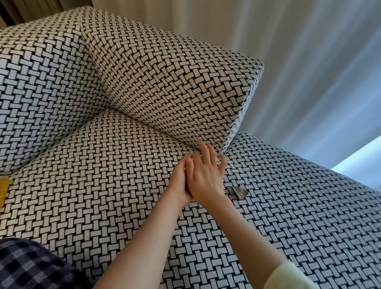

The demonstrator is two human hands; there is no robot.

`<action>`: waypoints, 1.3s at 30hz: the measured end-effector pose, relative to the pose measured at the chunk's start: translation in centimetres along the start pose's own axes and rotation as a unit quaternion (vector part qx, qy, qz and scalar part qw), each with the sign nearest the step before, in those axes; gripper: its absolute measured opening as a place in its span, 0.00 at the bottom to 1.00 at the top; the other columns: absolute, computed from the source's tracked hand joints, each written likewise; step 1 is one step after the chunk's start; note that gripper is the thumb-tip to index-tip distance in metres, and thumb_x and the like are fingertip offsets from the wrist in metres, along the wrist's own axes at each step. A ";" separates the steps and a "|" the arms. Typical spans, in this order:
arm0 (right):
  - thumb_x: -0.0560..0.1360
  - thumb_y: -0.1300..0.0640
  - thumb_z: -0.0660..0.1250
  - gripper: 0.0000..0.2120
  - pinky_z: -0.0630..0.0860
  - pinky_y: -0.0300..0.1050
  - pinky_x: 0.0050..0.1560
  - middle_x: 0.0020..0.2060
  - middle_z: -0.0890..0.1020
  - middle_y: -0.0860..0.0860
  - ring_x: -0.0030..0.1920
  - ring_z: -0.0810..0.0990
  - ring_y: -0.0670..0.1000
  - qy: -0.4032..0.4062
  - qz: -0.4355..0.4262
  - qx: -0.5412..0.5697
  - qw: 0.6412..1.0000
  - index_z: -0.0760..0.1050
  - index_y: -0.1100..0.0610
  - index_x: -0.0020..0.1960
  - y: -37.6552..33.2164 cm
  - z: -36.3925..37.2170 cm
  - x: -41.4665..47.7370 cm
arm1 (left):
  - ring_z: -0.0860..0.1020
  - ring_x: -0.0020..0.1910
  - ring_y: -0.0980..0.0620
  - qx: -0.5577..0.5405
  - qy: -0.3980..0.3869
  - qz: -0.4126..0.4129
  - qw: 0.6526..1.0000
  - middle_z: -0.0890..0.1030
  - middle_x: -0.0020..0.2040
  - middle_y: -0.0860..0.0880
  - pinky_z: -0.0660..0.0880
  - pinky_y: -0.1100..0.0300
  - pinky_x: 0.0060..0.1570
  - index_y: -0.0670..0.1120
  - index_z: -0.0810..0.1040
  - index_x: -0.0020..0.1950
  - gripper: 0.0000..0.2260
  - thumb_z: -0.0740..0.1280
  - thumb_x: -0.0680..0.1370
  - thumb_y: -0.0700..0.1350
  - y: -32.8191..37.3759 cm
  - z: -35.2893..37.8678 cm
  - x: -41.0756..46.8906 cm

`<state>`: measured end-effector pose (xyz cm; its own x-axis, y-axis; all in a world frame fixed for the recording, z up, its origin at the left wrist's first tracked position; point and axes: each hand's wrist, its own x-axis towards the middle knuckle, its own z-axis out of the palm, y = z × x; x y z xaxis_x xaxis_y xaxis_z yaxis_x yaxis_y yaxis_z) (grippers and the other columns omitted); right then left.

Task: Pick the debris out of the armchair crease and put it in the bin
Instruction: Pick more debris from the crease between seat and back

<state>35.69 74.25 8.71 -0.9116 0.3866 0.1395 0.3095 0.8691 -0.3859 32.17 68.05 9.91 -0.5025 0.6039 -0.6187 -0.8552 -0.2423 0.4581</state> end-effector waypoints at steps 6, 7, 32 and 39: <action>0.79 0.43 0.44 0.24 0.44 0.55 0.71 0.75 0.50 0.51 0.75 0.46 0.51 -0.040 0.080 0.027 0.996 0.56 0.50 0.72 4.2 -0.3 -1.7 | 0.65 0.18 0.58 0.188 0.161 0.035 0.968 0.70 0.30 0.48 0.60 0.71 0.16 0.43 0.72 0.38 0.09 0.64 0.76 0.46 0.4 -2.1 0.6; 0.79 0.46 0.50 0.22 0.46 0.55 0.71 0.75 0.52 0.51 0.75 0.47 0.52 -0.032 0.104 0.040 0.993 0.57 0.49 0.72 5.3 -0.4 -2.1 | 0.63 0.16 0.59 0.182 0.173 0.042 0.967 0.69 0.30 0.48 0.58 0.72 0.15 0.43 0.71 0.38 0.10 0.64 0.76 0.46 0.5 -2.2 0.7; 0.75 0.65 0.64 0.09 0.77 0.35 0.46 0.46 0.81 0.51 0.47 0.81 0.49 0.103 0.281 0.440 0.847 0.75 0.54 0.52 4.9 1.8 -4.1 | 0.77 0.43 0.53 0.668 0.107 0.191 0.711 0.80 0.48 0.52 0.71 0.63 0.38 0.49 0.77 0.58 0.19 0.72 0.70 0.52 -1.9 -2.6 0.0; 0.75 0.68 0.63 0.10 0.77 0.37 0.49 0.47 0.81 0.53 0.50 0.80 0.51 0.047 0.292 0.511 0.807 0.76 0.55 0.50 2.7 2.6 -4.1 | 0.78 0.45 0.46 0.693 0.153 0.194 0.677 0.82 0.44 0.46 0.68 0.59 0.37 0.47 0.78 0.51 0.07 0.62 0.76 0.43 -2.3 -2.2 0.1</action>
<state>39.58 74.27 4.74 -0.6510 0.7019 -0.2890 0.2515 -0.1598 -0.9546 33.76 66.99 7.36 -0.8394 0.4619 -0.2866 0.1822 0.7358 0.6523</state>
